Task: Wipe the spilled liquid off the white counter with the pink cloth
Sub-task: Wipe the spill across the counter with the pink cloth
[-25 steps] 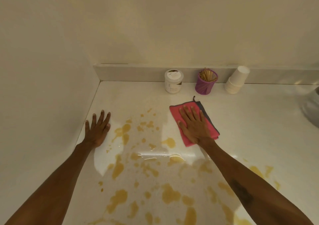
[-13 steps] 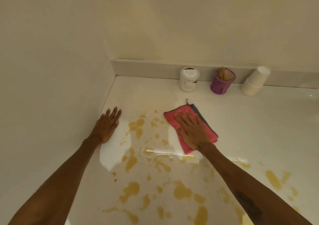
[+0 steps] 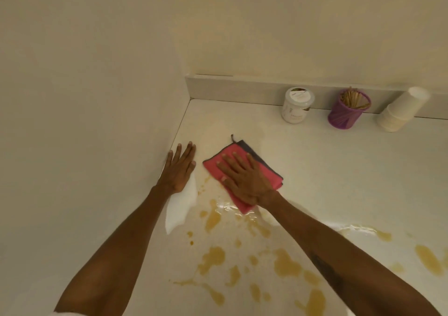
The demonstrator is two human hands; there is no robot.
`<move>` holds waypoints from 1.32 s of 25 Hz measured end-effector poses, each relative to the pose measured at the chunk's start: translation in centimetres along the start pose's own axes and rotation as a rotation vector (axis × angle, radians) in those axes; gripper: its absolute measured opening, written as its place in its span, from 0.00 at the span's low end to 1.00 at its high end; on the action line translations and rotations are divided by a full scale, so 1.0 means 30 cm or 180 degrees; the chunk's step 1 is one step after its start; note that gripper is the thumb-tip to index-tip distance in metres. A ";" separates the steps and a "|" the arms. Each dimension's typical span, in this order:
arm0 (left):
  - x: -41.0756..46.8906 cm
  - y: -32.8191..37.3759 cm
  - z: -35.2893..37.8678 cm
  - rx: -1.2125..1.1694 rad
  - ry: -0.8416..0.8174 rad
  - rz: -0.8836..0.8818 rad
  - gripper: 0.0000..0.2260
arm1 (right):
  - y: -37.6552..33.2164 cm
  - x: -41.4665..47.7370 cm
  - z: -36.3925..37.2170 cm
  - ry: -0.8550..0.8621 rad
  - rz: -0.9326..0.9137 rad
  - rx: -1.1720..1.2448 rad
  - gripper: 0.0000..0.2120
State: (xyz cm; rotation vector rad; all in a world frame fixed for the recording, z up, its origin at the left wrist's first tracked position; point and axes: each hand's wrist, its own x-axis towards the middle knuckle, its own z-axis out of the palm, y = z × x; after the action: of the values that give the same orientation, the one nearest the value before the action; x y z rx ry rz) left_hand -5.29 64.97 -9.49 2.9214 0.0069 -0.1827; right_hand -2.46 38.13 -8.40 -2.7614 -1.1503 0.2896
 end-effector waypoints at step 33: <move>-0.073 -0.002 0.042 0.0146 0.0310 0.0179 0.25 | -0.242 -0.121 0.069 -0.0188 -0.0340 -0.0348 0.31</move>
State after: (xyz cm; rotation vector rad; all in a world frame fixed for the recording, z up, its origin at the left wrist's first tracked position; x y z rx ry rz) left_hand -7.62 64.78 -10.45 2.9691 -0.0647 -0.0319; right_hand -10.43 40.72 -8.51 -2.7885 -1.3619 0.3070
